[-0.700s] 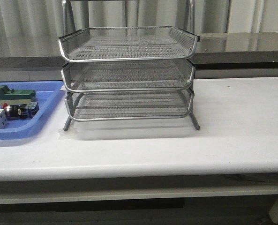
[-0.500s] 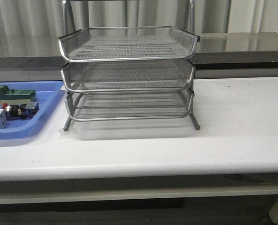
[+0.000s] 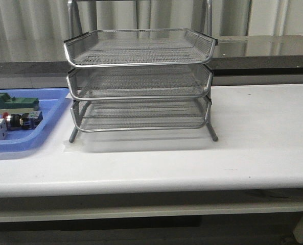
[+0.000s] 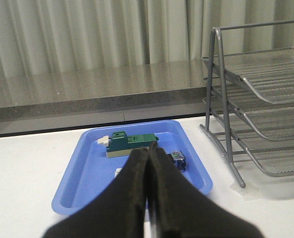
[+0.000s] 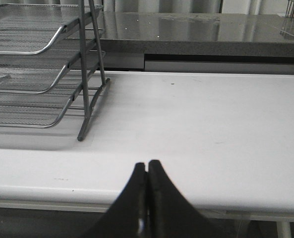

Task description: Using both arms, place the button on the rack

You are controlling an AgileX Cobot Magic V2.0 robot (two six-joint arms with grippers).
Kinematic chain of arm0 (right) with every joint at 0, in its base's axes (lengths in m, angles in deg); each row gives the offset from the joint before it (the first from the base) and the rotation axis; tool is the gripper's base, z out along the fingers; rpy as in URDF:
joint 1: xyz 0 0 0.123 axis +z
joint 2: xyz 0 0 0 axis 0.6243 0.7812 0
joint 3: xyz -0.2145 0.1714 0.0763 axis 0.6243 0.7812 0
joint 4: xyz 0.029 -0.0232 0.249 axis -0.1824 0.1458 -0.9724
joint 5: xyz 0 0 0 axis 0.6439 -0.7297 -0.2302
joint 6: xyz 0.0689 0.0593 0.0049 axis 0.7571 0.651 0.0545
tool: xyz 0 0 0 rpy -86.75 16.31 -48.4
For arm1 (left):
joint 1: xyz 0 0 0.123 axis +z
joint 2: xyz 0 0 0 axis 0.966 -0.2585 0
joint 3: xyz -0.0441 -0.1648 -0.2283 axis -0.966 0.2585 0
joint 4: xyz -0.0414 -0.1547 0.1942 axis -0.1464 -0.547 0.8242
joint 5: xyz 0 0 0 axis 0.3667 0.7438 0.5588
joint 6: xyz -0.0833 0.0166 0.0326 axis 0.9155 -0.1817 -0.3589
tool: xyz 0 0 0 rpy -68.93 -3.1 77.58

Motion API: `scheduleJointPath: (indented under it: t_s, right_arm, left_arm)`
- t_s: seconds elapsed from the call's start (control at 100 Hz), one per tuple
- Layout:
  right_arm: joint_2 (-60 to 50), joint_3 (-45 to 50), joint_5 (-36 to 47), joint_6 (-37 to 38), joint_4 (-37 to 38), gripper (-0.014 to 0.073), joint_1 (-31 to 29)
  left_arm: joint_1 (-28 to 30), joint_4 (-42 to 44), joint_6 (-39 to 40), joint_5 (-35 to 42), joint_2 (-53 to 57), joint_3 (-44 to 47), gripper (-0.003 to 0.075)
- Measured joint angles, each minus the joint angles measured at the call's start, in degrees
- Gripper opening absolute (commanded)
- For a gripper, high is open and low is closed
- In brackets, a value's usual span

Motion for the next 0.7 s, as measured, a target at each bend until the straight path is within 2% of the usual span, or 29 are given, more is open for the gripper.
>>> scheduleJointPath:
  t_s: [0.56, 0.7]
  right_arm:
    - [0.0, 0.0, 1.44, 0.0, 0.0, -0.0061, 0.0]
    - [0.0, -0.12, 4.04, 0.0, -2.99, -0.0061, 0.0]
  left_arm:
    - [0.0, 0.0, 0.0, 0.0, 0.0, 0.0, -0.0021]
    - [0.0, 0.0, 0.0, 0.0, 0.0, 0.0, -0.0021]
